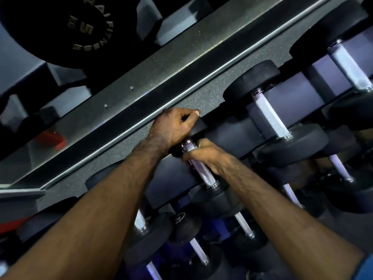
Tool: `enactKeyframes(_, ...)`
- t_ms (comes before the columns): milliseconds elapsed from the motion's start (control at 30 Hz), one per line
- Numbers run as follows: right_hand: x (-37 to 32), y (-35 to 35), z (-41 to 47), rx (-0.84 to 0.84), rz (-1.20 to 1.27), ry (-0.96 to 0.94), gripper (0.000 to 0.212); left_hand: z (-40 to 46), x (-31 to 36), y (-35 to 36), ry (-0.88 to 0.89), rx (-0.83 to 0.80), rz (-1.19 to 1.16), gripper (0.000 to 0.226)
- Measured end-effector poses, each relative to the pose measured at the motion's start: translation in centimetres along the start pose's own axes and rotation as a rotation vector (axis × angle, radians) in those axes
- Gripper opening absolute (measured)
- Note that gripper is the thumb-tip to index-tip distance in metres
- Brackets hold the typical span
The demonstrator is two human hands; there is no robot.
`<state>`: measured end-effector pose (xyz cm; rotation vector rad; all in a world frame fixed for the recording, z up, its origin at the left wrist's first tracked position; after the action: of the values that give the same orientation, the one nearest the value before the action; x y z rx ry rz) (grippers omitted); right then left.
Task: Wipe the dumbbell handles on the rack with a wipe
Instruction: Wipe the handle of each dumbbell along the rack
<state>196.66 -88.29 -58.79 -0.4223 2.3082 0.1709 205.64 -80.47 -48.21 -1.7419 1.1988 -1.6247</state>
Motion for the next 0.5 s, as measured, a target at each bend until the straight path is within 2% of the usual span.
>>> enactKeyframes(67, 1.2, -0.3, -1.0, -0.001, -0.043, -0.018, 0.025, -0.2, 0.4, 0.1, 0.036, 0.007, 0.032, 0.043)
enactKeyframes(200, 3.5, 0.3, -2.4, -0.147, -0.102, 0.019, 0.025, -0.6, 0.2, -0.1, 0.059, 0.063, 0.019, 0.052)
enactKeyframes(300, 0.7, -0.2, -0.4, -0.071, -0.078, -0.007, 0.023, -0.4, 0.0, -0.1, 0.027, 0.07, -0.017, 0.056)
enactKeyframes(367, -0.3, -0.7, -0.1, -0.013, -0.066, -0.032, 0.031, -0.4, -0.1, -0.2, 0.006, 0.078, -0.021, 0.058)
enactKeyframes(433, 0.9, -0.9, -1.3, -0.025, -0.173, -0.038, 0.029, -0.6, -0.1, -0.3, -0.004, 0.087, -0.019, 0.058)
enactKeyframes(500, 2.9, -0.4, -2.8, -0.11, -0.233, -0.008, 0.024, -0.7, -0.2, -0.4, -0.007, 0.101, -0.011, 0.058)
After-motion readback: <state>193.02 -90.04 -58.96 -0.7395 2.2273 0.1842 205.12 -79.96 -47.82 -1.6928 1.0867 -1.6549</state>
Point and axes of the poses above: each hand's wrist, its own z-axis towards the middle knuckle, its own y-axis out of the palm, x = y × z, the point moved 9 cm from there along z, towards the middle knuckle, and after that the axes turned 7 degrees about -z, right-handed, at the moved point
